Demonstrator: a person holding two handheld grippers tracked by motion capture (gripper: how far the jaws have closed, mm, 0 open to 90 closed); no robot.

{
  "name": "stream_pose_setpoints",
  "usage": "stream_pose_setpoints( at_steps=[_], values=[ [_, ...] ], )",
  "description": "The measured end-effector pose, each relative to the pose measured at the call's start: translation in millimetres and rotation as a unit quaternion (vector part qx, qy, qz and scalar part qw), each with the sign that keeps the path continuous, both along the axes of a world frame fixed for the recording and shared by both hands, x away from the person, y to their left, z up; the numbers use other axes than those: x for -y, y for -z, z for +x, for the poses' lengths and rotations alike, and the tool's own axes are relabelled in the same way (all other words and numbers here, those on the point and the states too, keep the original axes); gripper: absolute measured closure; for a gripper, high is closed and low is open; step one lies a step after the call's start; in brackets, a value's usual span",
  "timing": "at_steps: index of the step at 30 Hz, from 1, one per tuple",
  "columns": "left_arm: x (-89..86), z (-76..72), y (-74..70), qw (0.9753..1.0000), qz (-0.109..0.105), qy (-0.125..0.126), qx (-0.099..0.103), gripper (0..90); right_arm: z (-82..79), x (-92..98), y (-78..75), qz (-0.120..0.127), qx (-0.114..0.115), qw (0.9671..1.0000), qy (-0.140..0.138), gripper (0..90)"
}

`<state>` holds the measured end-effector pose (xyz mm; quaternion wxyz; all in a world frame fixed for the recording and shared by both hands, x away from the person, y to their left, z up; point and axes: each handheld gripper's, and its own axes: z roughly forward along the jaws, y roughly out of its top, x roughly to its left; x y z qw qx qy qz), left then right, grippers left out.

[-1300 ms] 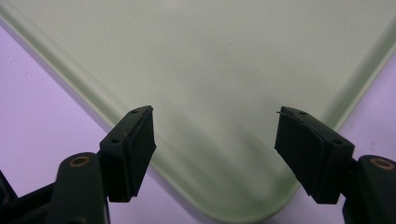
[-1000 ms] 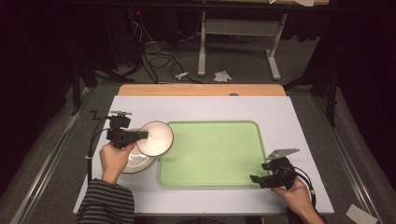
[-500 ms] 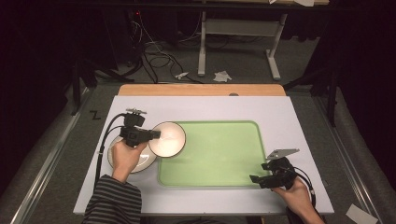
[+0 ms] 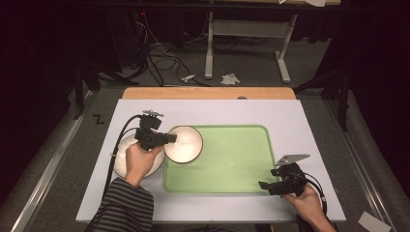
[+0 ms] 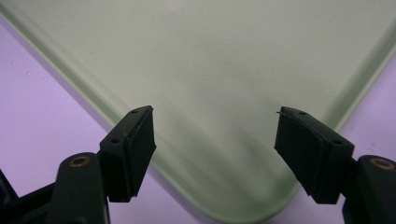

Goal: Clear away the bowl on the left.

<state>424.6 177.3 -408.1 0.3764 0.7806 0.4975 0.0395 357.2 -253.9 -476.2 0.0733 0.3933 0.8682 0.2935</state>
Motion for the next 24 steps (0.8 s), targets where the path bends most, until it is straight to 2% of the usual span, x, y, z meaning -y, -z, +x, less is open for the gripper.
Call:
stream_pose_setpoints(
  at_steps=[7, 8, 20, 24],
  values=[
    [14.6, 3.2, -0.9, 0.9999, -0.005, 0.015, 0.001, 82.2, -0.3, 0.1, -0.4, 0.000, 0.004, 1.0000, 0.001, 29.9],
    [17.8, 2.9, -0.9, 0.9998, -0.006, 0.017, 0.006, 82.2, -0.3, 0.1, -0.3, 0.000, 0.004, 1.0000, -0.001, 30.0],
    [31.6, 6.8, -1.7, 0.9995, -0.004, 0.032, 0.004, 82.2, -0.1, -0.3, -0.1, 0.000, 0.002, 1.0000, 0.000, 30.0],
    [41.1, 11.2, -1.9, 0.9992, -0.007, 0.038, 0.003, 82.2, 0.1, 0.2, -0.1, 0.001, 0.004, 1.0000, 0.000, 30.0]
  ],
)
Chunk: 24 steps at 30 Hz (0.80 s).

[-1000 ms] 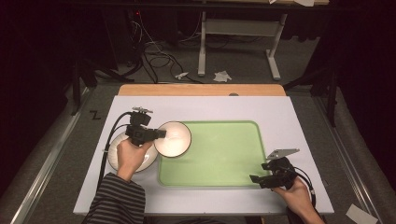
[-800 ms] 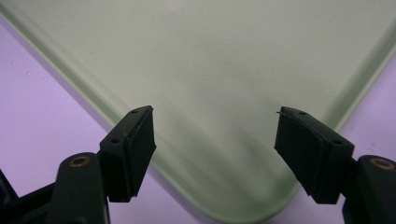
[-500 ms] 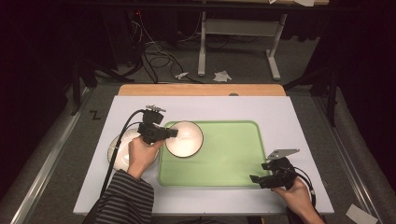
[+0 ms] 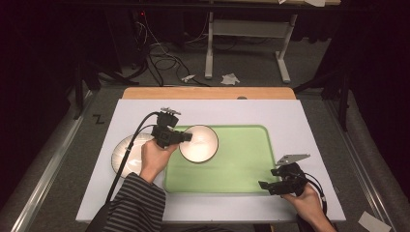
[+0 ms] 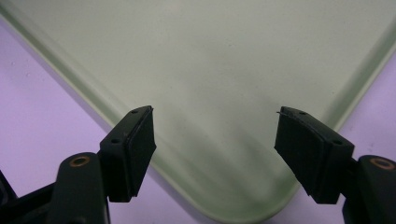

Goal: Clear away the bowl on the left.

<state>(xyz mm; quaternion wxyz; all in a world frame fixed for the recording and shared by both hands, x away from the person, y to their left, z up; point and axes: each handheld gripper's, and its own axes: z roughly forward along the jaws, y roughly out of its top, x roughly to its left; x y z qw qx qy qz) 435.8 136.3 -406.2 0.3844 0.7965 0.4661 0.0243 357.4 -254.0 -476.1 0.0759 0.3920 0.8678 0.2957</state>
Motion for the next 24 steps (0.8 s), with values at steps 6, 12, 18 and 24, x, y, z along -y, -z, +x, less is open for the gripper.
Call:
stream_pose_setpoints(
  at_steps=[6, 12, 18, 24],
  values=[
    [11.9, 3.6, 0.9, 0.9999, 0.003, 0.009, -0.003, 82.2, -0.5, 0.4, -0.3, 0.000, 0.004, 1.0000, 0.000, 30.0],
    [25.9, 12.0, 5.6, 0.9999, 0.006, 0.013, -0.009, 82.2, -0.7, 0.6, -0.6, 0.002, 0.003, 1.0000, 0.000, 29.8],
    [36.2, 21.1, 18.1, 0.9996, 0.012, 0.013, -0.023, 82.1, -0.7, 1.4, -0.9, 0.001, 0.005, 1.0000, 0.002, 29.8],
    [43.5, 29.0, 28.6, 0.9991, 0.016, 0.012, -0.036, 82.1, -1.3, 0.5, -1.1, 0.003, 0.006, 1.0000, 0.004, 29.8]
  ],
)
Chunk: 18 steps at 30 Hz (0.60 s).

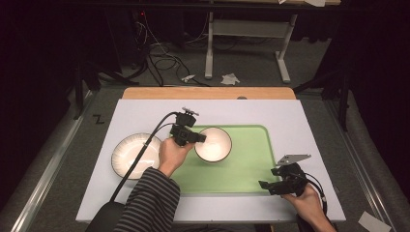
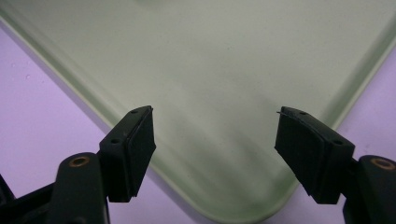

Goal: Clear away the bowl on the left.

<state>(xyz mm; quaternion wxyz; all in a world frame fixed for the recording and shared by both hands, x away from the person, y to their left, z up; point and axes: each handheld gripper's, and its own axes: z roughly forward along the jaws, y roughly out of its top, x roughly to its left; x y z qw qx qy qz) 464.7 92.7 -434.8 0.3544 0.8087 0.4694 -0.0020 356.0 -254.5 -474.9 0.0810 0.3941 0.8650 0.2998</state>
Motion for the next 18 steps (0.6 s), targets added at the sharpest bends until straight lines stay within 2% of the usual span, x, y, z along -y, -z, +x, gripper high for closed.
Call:
stream_pose_setpoints(
  at_steps=[9, 18],
  values=[
    [22.2, 16.1, 16.3, 0.9997, 0.020, 0.003, -0.014, 82.1, -0.2, -0.2, 0.0, 0.001, 0.000, 1.0000, 0.001, 29.7],
    [32.0, 24.5, 25.4, 0.9993, 0.030, -0.003, -0.023, 82.1, -0.3, 0.7, -0.3, 0.002, 0.000, 1.0000, -0.003, 29.6]
  ],
)
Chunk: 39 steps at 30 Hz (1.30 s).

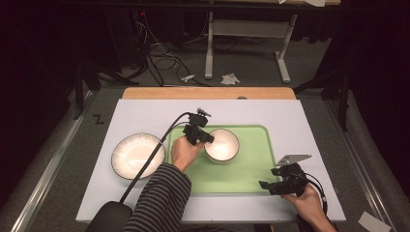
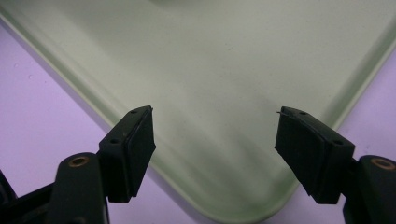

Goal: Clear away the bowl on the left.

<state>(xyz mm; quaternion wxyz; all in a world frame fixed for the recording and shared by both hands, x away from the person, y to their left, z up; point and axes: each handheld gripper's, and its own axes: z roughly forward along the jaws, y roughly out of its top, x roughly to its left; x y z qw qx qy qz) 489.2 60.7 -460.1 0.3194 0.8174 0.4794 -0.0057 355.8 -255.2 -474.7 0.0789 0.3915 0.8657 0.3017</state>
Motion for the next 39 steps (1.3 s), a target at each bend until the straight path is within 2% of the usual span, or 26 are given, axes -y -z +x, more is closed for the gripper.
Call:
stream_pose_setpoints(
  at_steps=[4, 10, 14, 18, 20, 21, 24, 30, 35, 39],
  values=[
    [-1.3, 3.4, 4.5, 0.9999, 0.008, -0.007, -0.005, 82.1, -0.3, -0.3, 0.1, -0.002, 0.003, 1.0000, -0.001, 29.6],
    [-4.9, 8.1, 8.1, 0.9996, 0.006, -0.026, -0.007, 82.0, 0.1, -0.3, 0.2, 0.000, -0.001, 1.0000, 0.000, 29.6],
    [-6.7, 8.8, 11.8, 0.9994, 0.012, -0.032, -0.011, 81.8, -0.3, -0.2, 0.1, -0.002, 0.003, 1.0000, -0.001, 29.6],
    [-7.9, 10.3, 14.0, 0.9992, 0.006, -0.039, -0.013, 81.9, 0.2, 0.1, 0.1, -0.002, 0.000, 1.0000, -0.001, 29.6],
    [-7.7, 9.8, 14.9, 0.9992, 0.010, -0.038, -0.009, 82.0, 0.1, -0.5, 0.3, 0.001, -0.001, 1.0000, 0.000, 29.6],
    [-7.2, 10.3, 16.4, 0.9994, 0.010, -0.033, -0.001, 82.0, 0.2, -0.3, 0.4, -0.002, 0.001, 1.0000, -0.002, 29.6],
    [-7.2, 7.4, 15.7, 0.9990, 0.027, -0.036, -0.002, 82.2, 0.1, -0.2, 0.7, -0.002, 0.005, 1.0000, -0.003, 29.6],
    [-8.9, 7.2, 15.5, 0.9991, 0.024, -0.034, 0.000, 81.9, 0.2, -0.4, 0.3, -0.003, 0.000, 1.0000, -0.001, 29.6],
    [-11.1, 6.7, 12.7, 0.9992, 0.018, -0.034, 0.002, 76.6, 0.1, -0.5, 0.5, -0.004, 0.004, 1.0000, -0.002, 29.6],
    [-15.6, 5.8, 7.5, 0.9992, 0.011, -0.037, 0.008, 66.6, 0.3, -0.3, 0.4, -0.002, 0.000, 1.0000, -0.002, 29.6]
  ],
)
